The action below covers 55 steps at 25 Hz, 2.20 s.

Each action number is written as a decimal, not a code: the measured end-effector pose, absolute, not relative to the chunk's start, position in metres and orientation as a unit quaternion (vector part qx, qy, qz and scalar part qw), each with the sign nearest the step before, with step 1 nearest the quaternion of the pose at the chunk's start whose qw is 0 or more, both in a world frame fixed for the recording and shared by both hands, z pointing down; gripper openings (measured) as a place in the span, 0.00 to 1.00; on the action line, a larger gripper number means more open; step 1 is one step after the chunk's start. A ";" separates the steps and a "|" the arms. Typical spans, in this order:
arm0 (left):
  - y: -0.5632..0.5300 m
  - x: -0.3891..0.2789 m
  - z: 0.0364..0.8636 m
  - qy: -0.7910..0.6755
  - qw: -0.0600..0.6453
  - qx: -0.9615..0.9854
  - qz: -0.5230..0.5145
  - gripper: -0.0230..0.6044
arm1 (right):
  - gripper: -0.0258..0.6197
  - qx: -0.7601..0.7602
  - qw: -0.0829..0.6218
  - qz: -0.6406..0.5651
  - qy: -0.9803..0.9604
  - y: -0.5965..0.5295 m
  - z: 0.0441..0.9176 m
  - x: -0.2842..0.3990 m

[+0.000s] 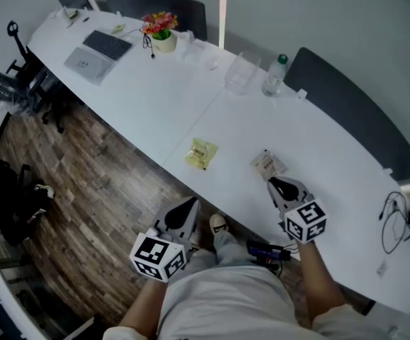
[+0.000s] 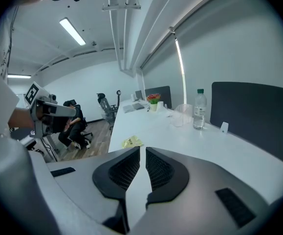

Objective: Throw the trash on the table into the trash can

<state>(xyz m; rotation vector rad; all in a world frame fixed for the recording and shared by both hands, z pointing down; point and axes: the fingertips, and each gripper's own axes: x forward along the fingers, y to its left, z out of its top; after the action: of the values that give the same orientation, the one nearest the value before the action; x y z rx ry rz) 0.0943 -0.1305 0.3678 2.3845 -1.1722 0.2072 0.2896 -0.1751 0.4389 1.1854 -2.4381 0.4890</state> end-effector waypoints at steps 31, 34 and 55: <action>-0.166 0.093 0.409 -0.457 0.274 0.840 0.108 0.04 | 0.59 0.403 0.374 0.207 -0.809 -0.234 0.594 0.323; -0.166 0.094 0.410 -0.457 0.275 0.839 0.108 0.04 | 0.45 0.402 0.369 0.202 -0.813 -0.234 0.591 0.322; -0.153 0.077 0.400 -0.482 0.268 0.829 0.094 0.04 | 0.23 0.420 0.319 0.168 -0.833 -0.247 0.545 0.306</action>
<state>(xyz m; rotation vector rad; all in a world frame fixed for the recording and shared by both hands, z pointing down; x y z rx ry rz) 0.0772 -0.1527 0.3995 2.2354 -1.3001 0.2533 0.3063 -0.2466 0.5451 1.1032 -2.1906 0.4429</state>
